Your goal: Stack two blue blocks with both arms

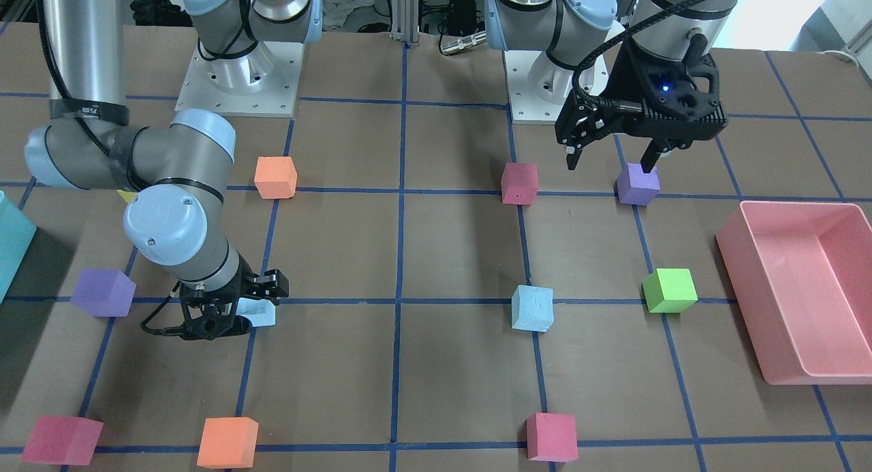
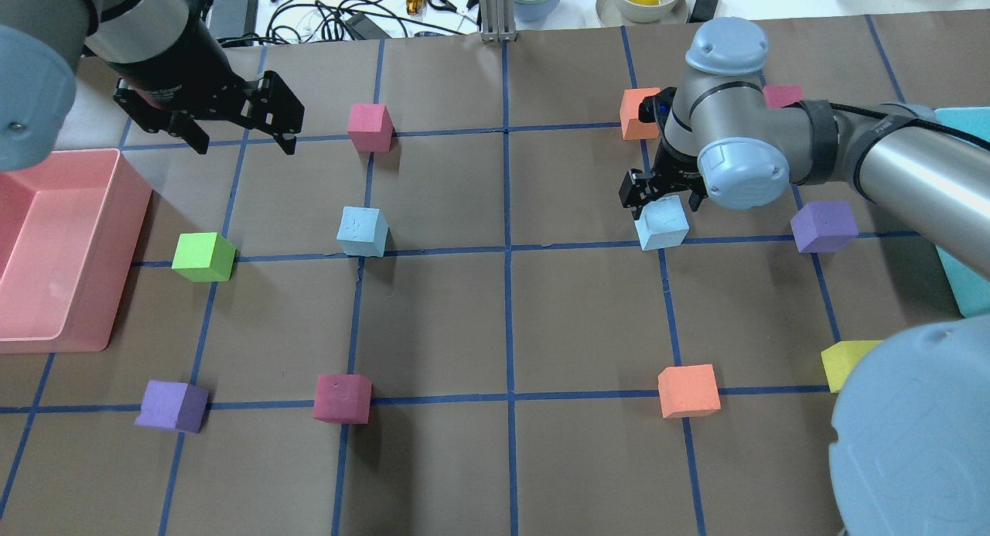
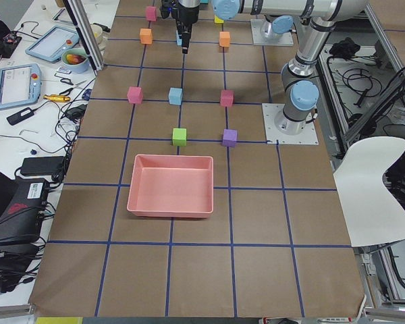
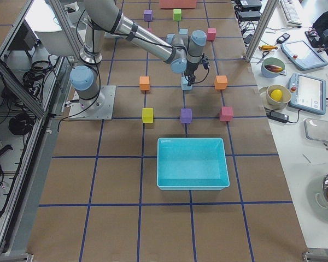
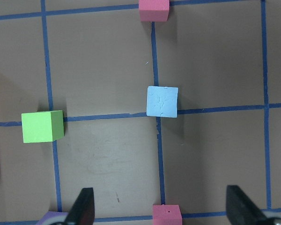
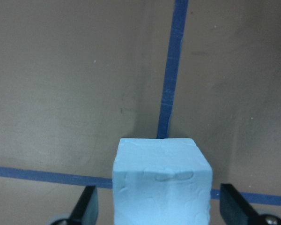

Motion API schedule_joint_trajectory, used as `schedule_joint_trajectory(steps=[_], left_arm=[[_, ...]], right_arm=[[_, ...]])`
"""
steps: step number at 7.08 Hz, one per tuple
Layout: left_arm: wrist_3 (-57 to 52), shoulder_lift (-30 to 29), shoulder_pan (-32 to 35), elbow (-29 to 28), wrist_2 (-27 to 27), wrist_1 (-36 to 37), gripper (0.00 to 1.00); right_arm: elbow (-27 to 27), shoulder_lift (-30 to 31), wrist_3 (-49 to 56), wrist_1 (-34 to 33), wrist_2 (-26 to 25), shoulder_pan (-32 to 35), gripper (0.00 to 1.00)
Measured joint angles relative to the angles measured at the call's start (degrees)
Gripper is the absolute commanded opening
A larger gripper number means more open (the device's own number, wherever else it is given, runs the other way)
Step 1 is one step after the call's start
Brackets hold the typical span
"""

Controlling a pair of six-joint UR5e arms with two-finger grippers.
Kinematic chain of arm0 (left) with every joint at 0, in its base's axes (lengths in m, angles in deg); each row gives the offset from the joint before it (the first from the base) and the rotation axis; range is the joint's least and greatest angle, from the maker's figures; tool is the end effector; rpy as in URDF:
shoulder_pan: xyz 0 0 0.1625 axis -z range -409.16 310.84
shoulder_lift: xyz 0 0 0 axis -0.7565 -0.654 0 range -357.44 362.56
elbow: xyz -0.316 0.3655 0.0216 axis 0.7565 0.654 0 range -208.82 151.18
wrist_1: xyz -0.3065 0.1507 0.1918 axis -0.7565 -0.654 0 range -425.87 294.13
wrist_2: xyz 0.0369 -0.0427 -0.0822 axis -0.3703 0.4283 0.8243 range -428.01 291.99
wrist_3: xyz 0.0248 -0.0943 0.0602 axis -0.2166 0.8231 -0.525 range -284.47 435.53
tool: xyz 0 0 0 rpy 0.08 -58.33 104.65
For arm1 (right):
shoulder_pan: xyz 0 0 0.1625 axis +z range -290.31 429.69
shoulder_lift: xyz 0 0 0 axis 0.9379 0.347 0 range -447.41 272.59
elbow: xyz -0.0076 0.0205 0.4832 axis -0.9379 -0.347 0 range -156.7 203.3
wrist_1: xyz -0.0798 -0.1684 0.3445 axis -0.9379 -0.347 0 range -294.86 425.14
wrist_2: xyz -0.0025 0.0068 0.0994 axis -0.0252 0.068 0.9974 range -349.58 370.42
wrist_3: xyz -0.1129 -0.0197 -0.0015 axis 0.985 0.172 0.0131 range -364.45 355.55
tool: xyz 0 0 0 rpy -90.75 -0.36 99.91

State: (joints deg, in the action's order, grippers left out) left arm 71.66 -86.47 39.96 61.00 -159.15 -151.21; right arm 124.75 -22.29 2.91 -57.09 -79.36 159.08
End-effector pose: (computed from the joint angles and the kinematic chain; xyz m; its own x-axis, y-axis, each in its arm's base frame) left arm -0.1238 -0.4728 0.5495 -0.9984 0.0497 -0.0265 0.0521 0.9937 -0.0996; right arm 0.1273 -0.5928 0.2616 -0.9931 -0.1169 -0.0129 -0.1175 0.9906 0.0705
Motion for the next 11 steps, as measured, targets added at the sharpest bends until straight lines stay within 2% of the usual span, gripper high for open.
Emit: schedule_joint_trajectory(steps=[2,4,7,11], left_arm=[[0.0,0.0,0.0,0.0,0.0,0.0,1.0],[0.0,0.0,0.0,0.0,0.0,0.0,1.0],[0.0,0.0,0.0,0.0,0.0,0.0,1.0],[-0.1,0.0,0.0,0.0,0.0,0.0,1.0]], right_arm=[[0.1,-0.3,-0.4,-0.1,-0.4,0.0,0.0],[-2.7,0.2,-4.6,1.3,-0.3,0.8,0.0],[-10.6,-0.7,-19.2,5.7,1.5,8.7,0.0],[-16.2,-7.0,-29.9,4.1,3.5,17.6,0.0]])
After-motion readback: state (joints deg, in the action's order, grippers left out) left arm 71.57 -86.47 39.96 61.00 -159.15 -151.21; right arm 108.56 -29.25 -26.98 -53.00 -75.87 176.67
